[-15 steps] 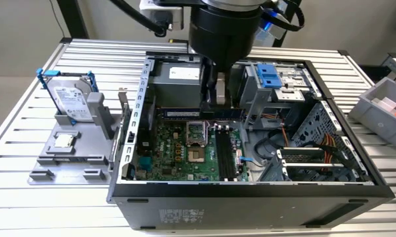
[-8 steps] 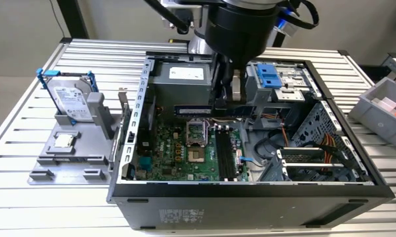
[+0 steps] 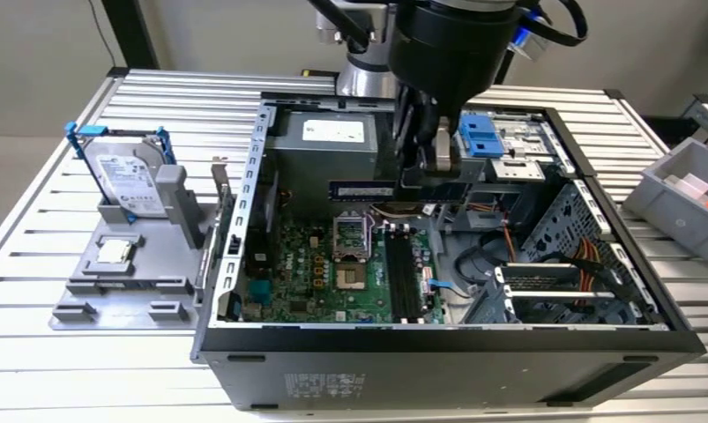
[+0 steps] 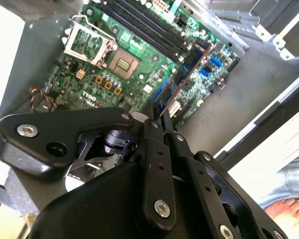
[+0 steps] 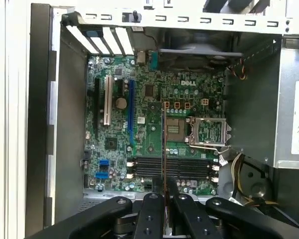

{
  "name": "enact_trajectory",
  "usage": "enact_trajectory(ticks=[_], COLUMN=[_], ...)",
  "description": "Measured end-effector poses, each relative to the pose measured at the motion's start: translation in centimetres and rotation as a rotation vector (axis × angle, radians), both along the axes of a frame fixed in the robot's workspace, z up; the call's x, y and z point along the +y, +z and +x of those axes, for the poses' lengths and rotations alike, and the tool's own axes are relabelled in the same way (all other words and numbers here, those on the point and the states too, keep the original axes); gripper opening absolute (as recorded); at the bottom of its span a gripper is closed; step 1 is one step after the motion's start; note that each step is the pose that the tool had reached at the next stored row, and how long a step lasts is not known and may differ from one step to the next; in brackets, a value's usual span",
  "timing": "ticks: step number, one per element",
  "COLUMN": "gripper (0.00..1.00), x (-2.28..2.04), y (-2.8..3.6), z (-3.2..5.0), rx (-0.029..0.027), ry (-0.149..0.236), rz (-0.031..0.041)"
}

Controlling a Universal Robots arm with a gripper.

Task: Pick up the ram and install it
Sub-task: 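Pick up the ram and move it above insertion slot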

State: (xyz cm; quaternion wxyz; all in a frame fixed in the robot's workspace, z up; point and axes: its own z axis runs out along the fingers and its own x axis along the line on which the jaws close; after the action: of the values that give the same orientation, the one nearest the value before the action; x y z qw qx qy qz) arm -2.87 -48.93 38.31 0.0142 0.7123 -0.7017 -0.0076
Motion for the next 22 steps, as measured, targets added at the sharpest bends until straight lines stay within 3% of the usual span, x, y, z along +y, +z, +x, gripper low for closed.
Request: enact_trajectory(ticks=[4,11,18,22], gripper=[0.0,0.0,0.0,0.0], x=[0.4,1.56,1.84,2.61], y=[0.0,0.0,-0.04,-0.04], z=[0.8,2.19,2.78,2.87], rx=[0.0,0.0,0.0,0.0], ry=[0.0,0.0,-0.045,-0.049], rz=[0.0,0.0,0.0,0.0001])
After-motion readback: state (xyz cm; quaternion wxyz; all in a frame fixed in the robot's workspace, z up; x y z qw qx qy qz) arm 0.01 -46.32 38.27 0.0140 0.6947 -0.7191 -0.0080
